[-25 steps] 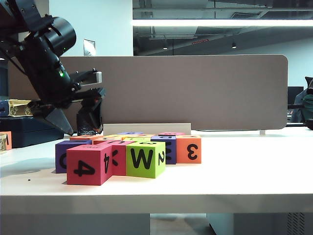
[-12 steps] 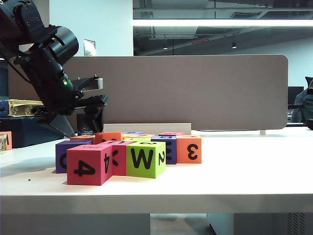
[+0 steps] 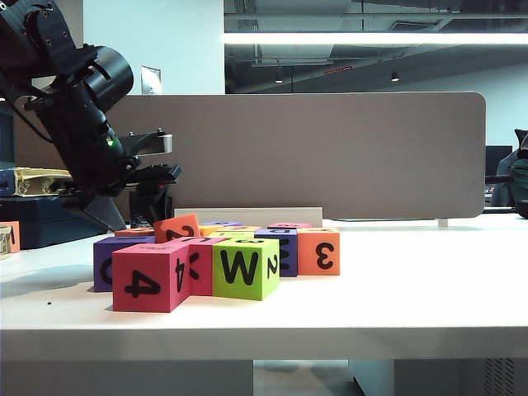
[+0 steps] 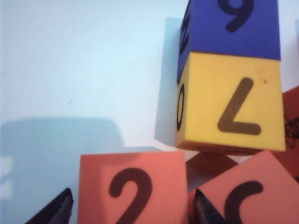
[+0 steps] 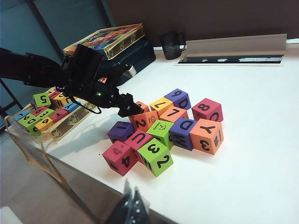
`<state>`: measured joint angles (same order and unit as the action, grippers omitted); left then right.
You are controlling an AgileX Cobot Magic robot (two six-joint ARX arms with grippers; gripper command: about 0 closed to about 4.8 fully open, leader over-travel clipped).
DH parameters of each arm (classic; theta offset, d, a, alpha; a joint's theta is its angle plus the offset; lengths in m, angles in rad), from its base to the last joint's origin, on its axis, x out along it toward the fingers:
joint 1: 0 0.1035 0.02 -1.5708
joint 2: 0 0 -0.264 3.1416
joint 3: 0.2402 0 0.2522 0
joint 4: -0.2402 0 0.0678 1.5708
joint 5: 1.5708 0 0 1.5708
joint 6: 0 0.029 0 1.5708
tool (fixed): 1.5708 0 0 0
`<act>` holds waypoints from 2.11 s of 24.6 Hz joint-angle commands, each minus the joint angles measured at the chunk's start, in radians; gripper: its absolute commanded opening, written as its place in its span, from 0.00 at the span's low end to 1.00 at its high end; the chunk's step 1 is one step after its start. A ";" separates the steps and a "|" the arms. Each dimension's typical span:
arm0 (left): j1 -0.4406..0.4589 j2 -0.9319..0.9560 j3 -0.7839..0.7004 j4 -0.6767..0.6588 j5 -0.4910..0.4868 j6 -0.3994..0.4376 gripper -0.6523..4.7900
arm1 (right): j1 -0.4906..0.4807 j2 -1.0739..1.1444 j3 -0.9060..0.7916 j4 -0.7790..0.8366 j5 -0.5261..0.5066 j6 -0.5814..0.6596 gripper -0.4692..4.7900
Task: Select the appropriate blocks from the scattered letter blocks on the table and arrange them in a row to spell out "23".
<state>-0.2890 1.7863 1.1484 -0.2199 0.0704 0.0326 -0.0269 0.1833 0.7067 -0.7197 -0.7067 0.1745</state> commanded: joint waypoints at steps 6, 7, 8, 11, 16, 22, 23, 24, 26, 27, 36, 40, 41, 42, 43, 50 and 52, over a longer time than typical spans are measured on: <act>-0.003 0.013 -0.002 -0.015 -0.003 0.008 0.66 | -0.001 0.001 0.004 0.014 0.002 0.000 0.09; -0.003 0.013 0.004 -0.017 -0.003 0.008 0.66 | -0.001 0.001 0.004 0.014 0.002 0.000 0.09; -0.003 0.013 0.012 -0.026 -0.003 0.008 0.66 | -0.001 0.001 0.004 0.014 0.002 0.000 0.09; -0.003 0.013 0.041 -0.044 -0.002 0.008 0.61 | -0.001 0.001 0.004 0.014 0.002 0.000 0.09; -0.003 0.012 0.129 -0.117 -0.002 0.008 0.61 | -0.001 0.001 0.004 0.014 0.021 0.000 0.09; -0.003 0.012 0.220 -0.188 0.013 0.000 0.61 | -0.001 0.001 0.004 0.013 0.028 0.000 0.09; -0.003 0.012 0.233 -0.204 0.024 -0.010 0.61 | -0.001 0.001 0.004 0.013 0.028 0.000 0.09; -0.005 0.012 0.250 -0.230 0.039 -0.022 0.61 | -0.001 0.001 0.004 0.013 0.028 0.000 0.09; -0.006 0.012 0.279 -0.272 0.069 -0.047 0.61 | -0.001 0.001 0.004 0.014 0.028 0.000 0.09; -0.009 0.012 0.300 -0.304 0.088 -0.065 0.61 | -0.001 0.001 0.004 0.014 0.028 0.000 0.09; -0.067 0.012 0.428 -0.497 0.159 -0.146 0.61 | -0.001 0.001 0.004 0.013 0.035 0.000 0.09; -0.182 0.012 0.436 -0.530 0.159 -0.146 0.61 | -0.001 0.001 0.004 0.014 0.035 0.000 0.09; -0.203 0.012 0.436 -0.529 0.159 -0.146 0.61 | -0.001 0.001 0.004 0.014 0.035 0.000 0.09; -0.237 0.012 0.436 -0.526 0.158 -0.167 0.61 | -0.001 0.001 0.004 0.014 0.035 0.000 0.09; -0.272 0.012 0.436 -0.525 0.158 -0.203 0.61 | -0.001 0.001 0.004 0.013 0.035 0.000 0.09; -0.414 0.014 0.434 -0.478 0.101 -0.349 0.61 | -0.001 0.001 0.004 0.014 0.035 0.000 0.09; -0.461 0.020 0.434 -0.455 -0.001 -0.379 0.61 | -0.001 0.001 0.004 0.014 0.035 0.000 0.09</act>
<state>-0.7334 1.8050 1.5799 -0.7036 0.1356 -0.3214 -0.0273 0.1829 0.7067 -0.7197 -0.6735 0.1745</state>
